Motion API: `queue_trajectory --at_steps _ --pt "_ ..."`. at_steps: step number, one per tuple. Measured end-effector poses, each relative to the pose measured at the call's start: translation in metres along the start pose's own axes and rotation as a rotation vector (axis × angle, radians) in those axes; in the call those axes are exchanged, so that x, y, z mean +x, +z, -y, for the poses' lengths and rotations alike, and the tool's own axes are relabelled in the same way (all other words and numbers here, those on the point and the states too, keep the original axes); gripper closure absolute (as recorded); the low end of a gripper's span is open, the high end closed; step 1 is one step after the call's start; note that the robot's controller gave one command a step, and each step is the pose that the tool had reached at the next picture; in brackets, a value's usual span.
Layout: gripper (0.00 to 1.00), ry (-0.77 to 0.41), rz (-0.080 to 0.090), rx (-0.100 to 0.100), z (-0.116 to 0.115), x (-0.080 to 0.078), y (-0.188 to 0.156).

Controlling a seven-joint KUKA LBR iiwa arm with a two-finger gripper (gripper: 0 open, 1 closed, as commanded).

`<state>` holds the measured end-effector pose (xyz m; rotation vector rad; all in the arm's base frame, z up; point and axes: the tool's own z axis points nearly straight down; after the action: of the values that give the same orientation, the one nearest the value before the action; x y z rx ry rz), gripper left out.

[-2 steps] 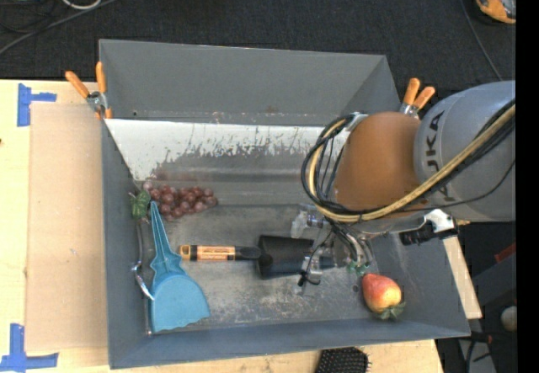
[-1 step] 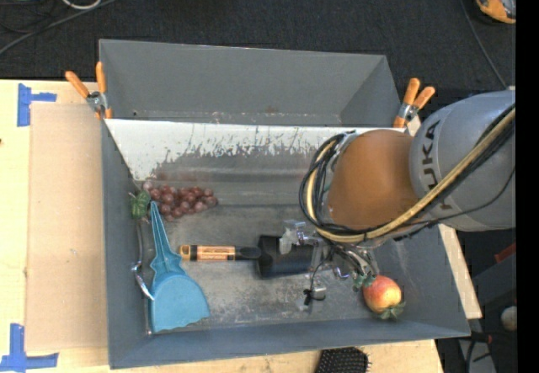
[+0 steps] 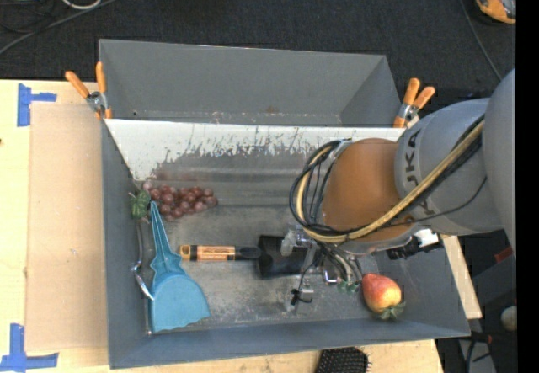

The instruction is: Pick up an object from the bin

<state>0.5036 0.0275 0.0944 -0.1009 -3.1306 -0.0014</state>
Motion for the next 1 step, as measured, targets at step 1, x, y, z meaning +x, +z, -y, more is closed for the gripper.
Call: queue_trajectory --at_steps 1 --pt "1.0 -0.204 0.008 -0.001 -0.022 -0.0838 0.0212"
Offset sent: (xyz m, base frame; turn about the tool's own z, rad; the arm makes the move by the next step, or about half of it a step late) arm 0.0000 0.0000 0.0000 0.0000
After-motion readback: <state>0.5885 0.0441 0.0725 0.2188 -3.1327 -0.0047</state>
